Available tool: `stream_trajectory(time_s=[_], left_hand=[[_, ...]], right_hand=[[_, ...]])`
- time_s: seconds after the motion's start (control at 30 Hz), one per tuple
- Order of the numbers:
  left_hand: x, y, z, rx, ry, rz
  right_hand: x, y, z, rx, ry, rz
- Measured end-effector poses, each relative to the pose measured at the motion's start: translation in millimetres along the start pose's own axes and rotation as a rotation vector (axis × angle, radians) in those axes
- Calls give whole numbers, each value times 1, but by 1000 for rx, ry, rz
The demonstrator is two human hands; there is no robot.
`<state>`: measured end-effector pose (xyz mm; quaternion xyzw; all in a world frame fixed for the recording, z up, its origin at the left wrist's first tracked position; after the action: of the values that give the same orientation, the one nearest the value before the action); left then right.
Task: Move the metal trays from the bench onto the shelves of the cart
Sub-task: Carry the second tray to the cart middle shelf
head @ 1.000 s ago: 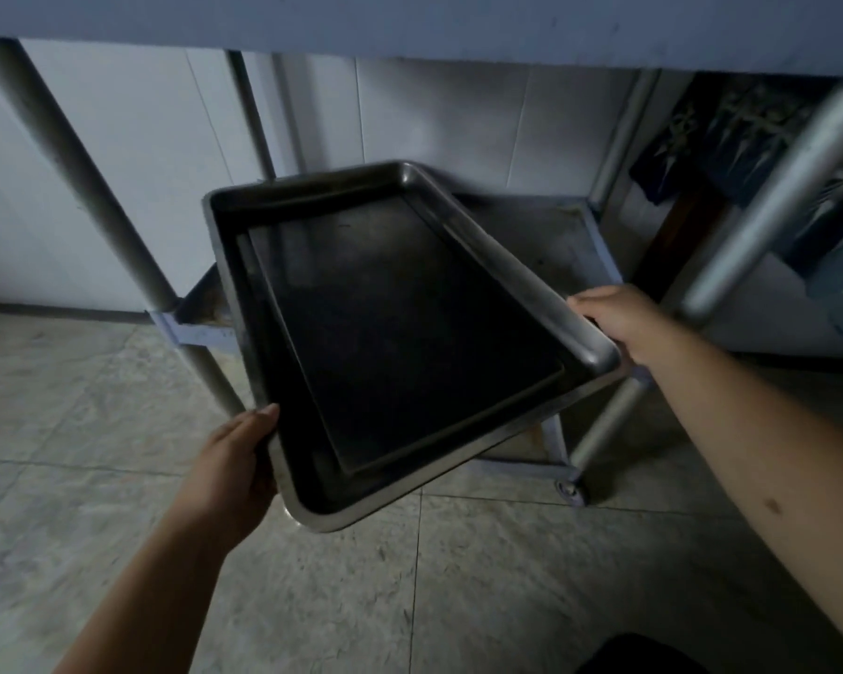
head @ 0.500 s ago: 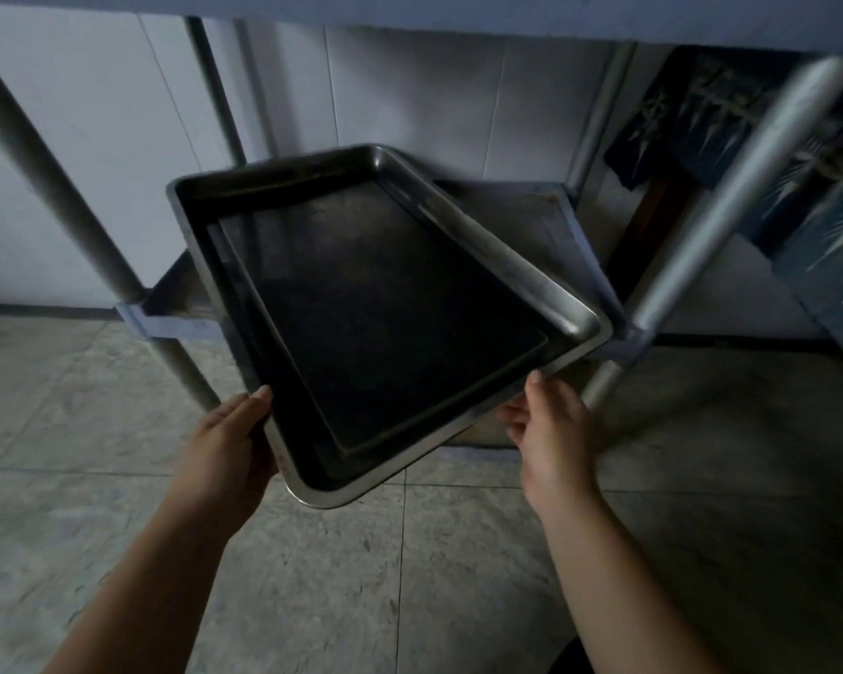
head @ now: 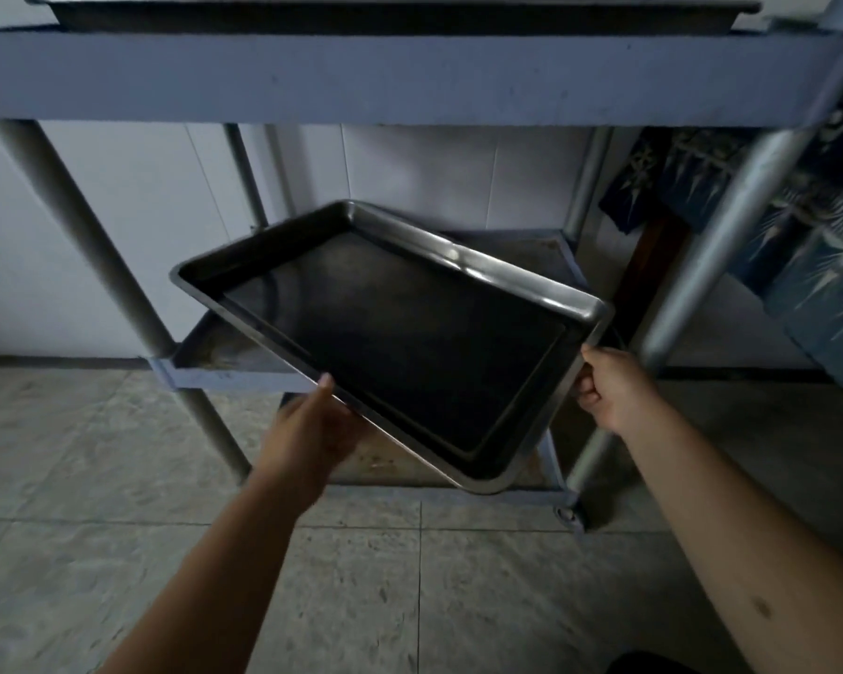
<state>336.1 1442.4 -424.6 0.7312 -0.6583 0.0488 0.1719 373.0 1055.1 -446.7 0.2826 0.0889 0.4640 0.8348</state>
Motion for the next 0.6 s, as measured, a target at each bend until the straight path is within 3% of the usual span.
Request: stream_trajectory(time_s=[0.17,0.27,0.43,0.6], left_hand=[[-6,-41,0,-66,47,-100],[3,-40,9,-67,113,-91],[18,-38,19,-42,154,-126],[42,-40,21,-51,189,-127]], right_hand=[[1,11,-3,83,-28,7],[1,58,-47,116,59,32],[14,136,-107,47,109,279],[3,109,-64,2,55,91]])
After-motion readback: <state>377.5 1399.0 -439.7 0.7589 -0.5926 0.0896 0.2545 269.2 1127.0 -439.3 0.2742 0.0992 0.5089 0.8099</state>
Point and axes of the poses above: each hand's wrist, its own y-axis away from the middle knuckle, its own x-axis out of the palm, z = x × y, the point moved 10 cm from there along -y, towards the middle knuckle, and after that the axes turned 10 degrees about x, right-handed, at the moved point
